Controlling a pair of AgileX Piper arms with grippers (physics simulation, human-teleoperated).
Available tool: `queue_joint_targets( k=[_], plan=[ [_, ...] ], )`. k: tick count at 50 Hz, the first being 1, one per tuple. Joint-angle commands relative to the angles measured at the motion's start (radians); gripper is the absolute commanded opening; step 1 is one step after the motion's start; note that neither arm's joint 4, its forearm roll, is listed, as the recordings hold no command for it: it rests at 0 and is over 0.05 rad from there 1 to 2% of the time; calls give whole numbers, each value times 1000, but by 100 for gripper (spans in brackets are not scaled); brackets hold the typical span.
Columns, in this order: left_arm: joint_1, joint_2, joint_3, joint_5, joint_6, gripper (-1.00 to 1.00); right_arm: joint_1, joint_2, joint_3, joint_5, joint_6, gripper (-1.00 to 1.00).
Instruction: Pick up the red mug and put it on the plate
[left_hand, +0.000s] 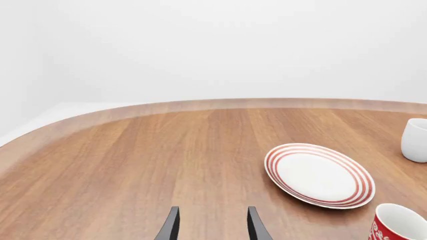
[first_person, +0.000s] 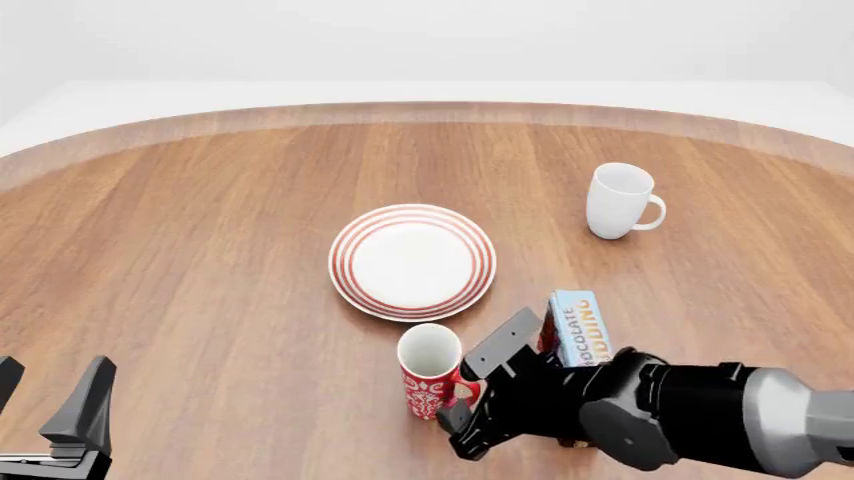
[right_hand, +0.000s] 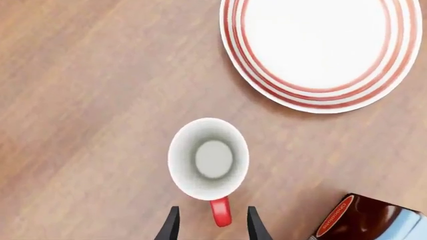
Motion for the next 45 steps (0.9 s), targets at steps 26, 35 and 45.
queue_joint_targets(
  k=[26,35,45],
  plan=[
    [0,0,0,0,0,100,-14,-69,14,23,-14,-100],
    [0,0,0,0,0,100,0,-179,29,54,-16,-100],
    [0,0,0,0,0,100,-26,-290,1,140,-50,-100]
  ],
)
